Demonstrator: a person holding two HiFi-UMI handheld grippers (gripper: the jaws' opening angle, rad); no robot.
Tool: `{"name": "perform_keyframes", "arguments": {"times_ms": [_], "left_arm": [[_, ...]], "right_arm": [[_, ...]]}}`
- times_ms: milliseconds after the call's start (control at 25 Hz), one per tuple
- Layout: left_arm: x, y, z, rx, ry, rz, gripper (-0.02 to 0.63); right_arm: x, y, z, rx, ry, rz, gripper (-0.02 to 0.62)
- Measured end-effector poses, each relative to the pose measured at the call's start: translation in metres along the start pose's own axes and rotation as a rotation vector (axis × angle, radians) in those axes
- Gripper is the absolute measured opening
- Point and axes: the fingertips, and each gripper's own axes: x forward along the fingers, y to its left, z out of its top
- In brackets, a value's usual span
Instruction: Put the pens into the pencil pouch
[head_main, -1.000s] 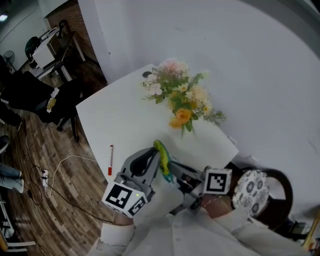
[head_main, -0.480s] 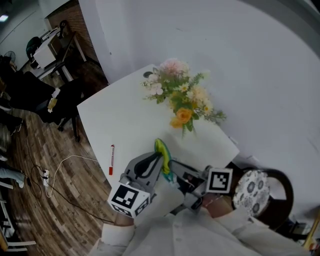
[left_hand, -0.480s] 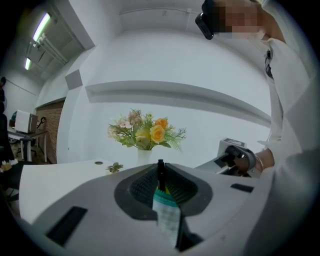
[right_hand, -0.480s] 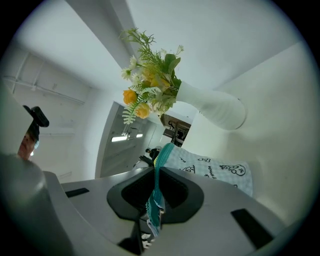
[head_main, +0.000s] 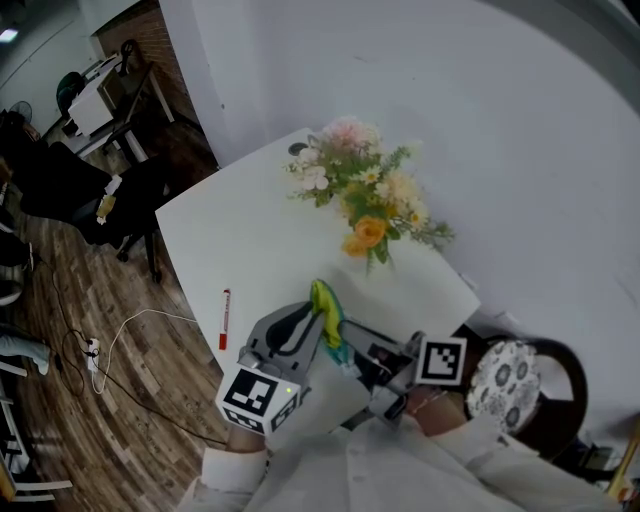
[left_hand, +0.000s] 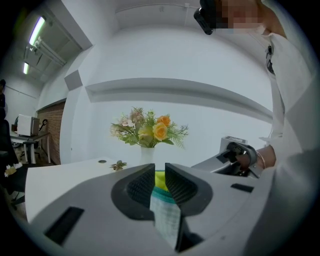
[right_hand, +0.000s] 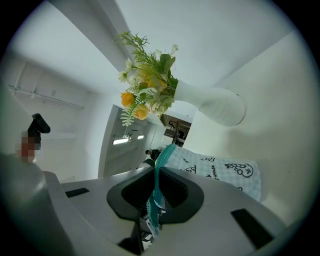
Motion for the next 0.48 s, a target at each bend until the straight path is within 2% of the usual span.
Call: {"name": "perform_keyframes", "arguments": {"times_ms": [200, 360, 480], "left_arm": [[-0.007, 0.023, -0.009, -0.028, 0.013, 0.071, 0.043], [-0.024, 0.063, -0.027, -0.05, 0.08, 0.186, 0.043], [-0.04, 0.098, -0.045, -0.057, 0.155, 0.313, 0.043]], "right_arm": [[0.001, 0.001, 0.002, -0.005, 0.0, 0.011, 0.034], [0.003, 0.0, 0.0, 0.003, 0.004, 0.009, 0.034], [0.006, 0.0, 0.0, 0.002, 0.012, 0.013, 0.034]]}}
